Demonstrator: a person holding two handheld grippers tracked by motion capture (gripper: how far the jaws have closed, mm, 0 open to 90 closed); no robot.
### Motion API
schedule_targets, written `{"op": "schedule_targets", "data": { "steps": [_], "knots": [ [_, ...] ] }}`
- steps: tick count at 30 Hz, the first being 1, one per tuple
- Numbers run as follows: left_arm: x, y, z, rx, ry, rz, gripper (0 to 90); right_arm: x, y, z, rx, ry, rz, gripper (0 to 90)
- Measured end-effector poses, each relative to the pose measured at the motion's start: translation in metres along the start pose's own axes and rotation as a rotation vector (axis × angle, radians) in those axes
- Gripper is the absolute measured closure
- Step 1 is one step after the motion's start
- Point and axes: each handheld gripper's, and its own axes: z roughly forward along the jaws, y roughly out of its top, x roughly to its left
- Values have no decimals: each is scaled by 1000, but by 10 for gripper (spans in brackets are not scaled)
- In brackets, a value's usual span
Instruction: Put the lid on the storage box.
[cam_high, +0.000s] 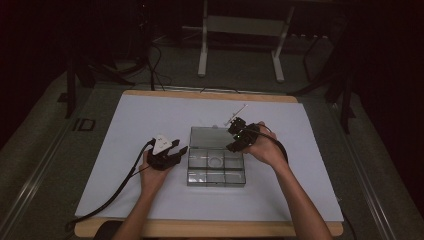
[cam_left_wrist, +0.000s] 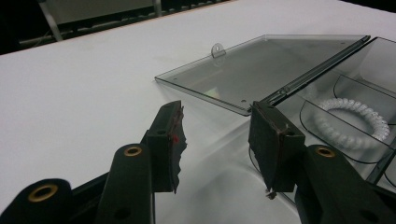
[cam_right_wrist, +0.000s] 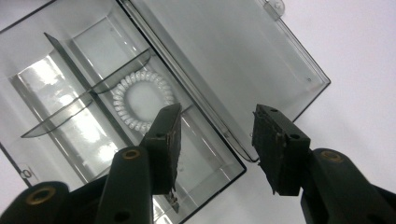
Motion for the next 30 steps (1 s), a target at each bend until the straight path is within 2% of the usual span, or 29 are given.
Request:
{"op": "schedule_targets", "data": {
  "steps": [6,17,30],
  "knots": [
    [0,0,0,-2,2,0,553,-5,-4,-2,-28,4,34,498],
    [1,0,-1,-14,5,-18,545,-14,-13,-1,-29,2,71,476],
    [0,0,-2,-12,16,-15,544,-21,-18,0,-39,4,98,515]
  ]
}}
